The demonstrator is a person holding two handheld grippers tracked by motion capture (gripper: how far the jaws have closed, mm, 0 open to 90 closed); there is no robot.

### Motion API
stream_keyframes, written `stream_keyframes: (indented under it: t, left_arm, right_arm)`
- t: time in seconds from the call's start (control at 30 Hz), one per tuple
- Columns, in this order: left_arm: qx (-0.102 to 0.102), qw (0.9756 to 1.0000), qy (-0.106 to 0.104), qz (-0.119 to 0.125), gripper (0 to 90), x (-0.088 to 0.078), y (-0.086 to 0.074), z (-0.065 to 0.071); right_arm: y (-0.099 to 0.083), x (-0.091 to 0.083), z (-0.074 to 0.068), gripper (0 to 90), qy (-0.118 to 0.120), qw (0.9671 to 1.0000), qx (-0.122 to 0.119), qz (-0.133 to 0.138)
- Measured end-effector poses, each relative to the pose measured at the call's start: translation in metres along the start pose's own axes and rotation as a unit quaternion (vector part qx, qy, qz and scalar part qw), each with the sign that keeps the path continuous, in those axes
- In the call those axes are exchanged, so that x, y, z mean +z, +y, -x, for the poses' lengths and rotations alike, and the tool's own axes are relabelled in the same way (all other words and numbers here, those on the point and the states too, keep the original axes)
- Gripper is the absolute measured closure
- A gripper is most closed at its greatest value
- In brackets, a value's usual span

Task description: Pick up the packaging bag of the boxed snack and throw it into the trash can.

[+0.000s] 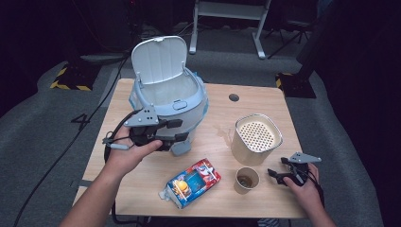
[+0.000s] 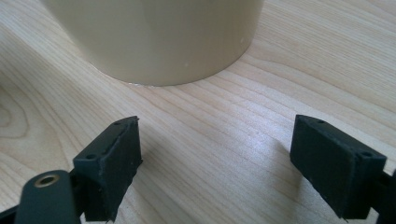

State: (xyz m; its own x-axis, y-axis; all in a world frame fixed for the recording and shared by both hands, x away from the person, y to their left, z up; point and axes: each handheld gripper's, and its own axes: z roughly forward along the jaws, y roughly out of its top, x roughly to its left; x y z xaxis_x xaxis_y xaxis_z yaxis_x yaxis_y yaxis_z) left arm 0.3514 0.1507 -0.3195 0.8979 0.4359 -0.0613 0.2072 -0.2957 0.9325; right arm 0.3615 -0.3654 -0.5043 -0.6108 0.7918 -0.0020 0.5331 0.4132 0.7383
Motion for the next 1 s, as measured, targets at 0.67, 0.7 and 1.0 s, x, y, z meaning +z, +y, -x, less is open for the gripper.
stream_keyframes:
  t: [0.67, 0.7, 1.0]
  left_arm:
    - [-0.077, 0.9946, -0.027, -0.064, 53.0, 0.043, -0.084, -0.002]
    - [-0.081, 0.9943, -0.028, -0.063, 53.2, 0.046, -0.088, -0.002]
    - [-0.109, 0.9894, -0.045, -0.084, 55.8, 0.066, -0.116, -0.004]
  right_arm:
    - [0.000, 0.000, 0.001, 16.2, 0.002, 1.0000, -0.001, 0.000]
    - [0.000, 0.000, 0.000, 16.2, 0.002, 1.0000, -0.001, 0.000]
    - [0.000, 0.000, 0.000, 16.2, 0.002, 1.0000, -0.001, 0.000]
